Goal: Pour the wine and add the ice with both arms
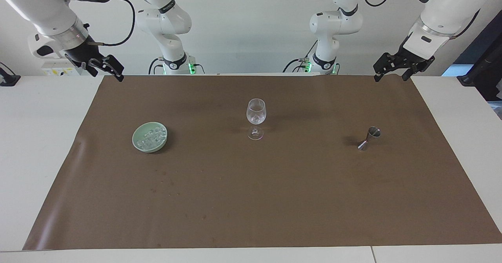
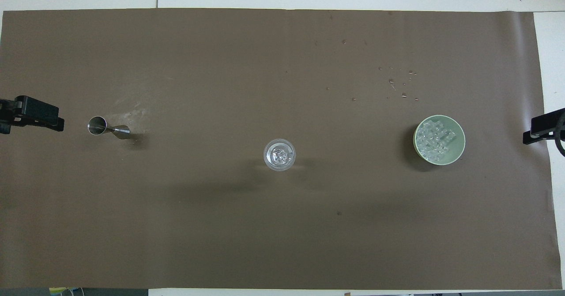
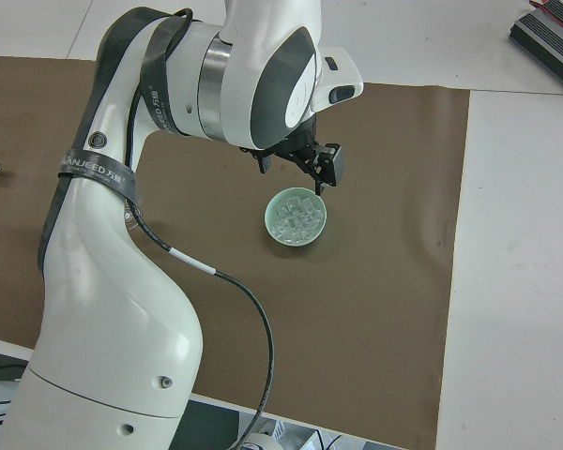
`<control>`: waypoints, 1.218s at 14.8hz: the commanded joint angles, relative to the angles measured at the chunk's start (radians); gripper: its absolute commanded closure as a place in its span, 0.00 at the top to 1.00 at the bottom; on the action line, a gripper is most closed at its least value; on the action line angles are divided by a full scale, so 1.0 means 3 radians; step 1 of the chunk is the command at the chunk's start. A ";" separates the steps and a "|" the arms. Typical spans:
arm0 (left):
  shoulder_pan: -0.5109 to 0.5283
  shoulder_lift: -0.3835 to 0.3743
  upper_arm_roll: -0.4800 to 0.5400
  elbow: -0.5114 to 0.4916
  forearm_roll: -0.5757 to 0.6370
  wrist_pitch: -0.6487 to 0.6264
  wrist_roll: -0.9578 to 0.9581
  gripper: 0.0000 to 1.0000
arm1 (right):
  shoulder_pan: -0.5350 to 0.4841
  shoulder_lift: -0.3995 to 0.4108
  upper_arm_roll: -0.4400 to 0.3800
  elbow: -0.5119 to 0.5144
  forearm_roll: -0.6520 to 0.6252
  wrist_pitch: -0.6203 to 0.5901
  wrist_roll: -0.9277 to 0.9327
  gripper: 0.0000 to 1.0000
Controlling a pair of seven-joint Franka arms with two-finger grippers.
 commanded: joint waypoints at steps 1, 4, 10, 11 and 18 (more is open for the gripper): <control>-0.0031 -0.0042 0.0032 -0.0085 -0.0022 0.0083 0.0215 1.00 | -0.0107 0.0131 0.0160 0.0083 -0.0056 -0.0034 -0.0071 1.00; -0.0036 -0.0042 0.0032 -0.0101 -0.0017 0.0211 0.0276 1.00 | -0.0118 0.0198 0.0187 0.0129 -0.0061 -0.0049 -0.0066 1.00; -0.0041 -0.0032 0.0032 -0.0090 0.0009 0.0273 0.0353 1.00 | -0.0092 0.0137 0.0146 0.0144 -0.0077 0.0063 -0.0158 1.00; -0.0036 -0.0032 0.0027 -0.0090 0.0009 0.0273 0.0358 1.00 | -0.0077 0.0152 0.0156 0.0164 -0.0097 0.0064 -0.0158 1.00; -0.0041 -0.0037 0.0017 -0.0090 0.0121 0.0273 0.0353 1.00 | -0.0021 0.0209 0.0156 0.0231 -0.0199 0.0125 -0.0265 1.00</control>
